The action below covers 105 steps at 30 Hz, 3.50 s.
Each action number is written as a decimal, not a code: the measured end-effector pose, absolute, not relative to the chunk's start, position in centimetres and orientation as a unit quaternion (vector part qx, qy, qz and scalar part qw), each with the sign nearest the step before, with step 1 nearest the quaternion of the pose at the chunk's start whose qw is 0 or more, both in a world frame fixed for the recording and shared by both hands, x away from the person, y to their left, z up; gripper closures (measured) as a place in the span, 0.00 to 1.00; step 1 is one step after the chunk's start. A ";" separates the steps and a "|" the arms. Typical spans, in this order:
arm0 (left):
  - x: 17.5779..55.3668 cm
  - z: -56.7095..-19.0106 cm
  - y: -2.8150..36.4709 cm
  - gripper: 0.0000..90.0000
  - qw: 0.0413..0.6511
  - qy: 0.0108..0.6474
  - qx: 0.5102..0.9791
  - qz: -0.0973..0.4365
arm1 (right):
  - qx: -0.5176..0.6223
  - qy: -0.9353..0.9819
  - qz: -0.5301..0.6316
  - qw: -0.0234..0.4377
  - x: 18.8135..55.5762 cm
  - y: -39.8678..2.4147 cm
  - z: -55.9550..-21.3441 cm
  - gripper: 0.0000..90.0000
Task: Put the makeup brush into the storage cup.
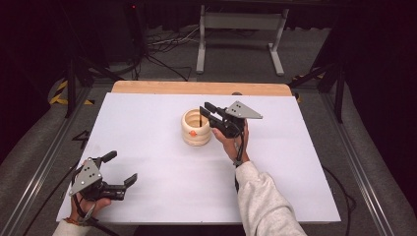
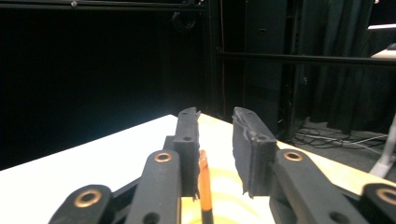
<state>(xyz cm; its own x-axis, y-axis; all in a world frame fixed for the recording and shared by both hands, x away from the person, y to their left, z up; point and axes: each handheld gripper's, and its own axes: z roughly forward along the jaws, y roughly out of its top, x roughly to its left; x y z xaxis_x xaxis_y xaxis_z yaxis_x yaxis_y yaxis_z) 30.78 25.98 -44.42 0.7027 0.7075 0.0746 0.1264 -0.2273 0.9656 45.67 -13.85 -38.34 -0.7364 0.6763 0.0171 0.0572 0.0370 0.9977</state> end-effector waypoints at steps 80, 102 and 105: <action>30.6 -44.3 25.6 0.01 0.546 0.273 0.746 0.267 | 0.255 0.682 0.543 0.418 39.0 -20.6 -33.6 0.10; 30.7 -44.4 25.4 0.01 0.543 0.277 0.746 0.267 | 0.263 0.686 0.521 0.433 36.8 -22.9 -34.5 0.11; 30.7 -44.4 25.3 0.01 0.540 0.274 0.749 0.268 | 0.263 0.688 0.519 0.433 36.7 -23.1 -34.6 0.11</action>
<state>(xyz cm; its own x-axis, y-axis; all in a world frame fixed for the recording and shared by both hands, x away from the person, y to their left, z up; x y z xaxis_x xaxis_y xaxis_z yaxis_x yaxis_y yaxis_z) 30.66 25.33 -44.41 0.7065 0.6997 0.1063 0.1207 -0.2672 0.9561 36.67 -23.07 -34.62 -0.4861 0.8121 -0.3229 -0.0879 0.3222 0.9426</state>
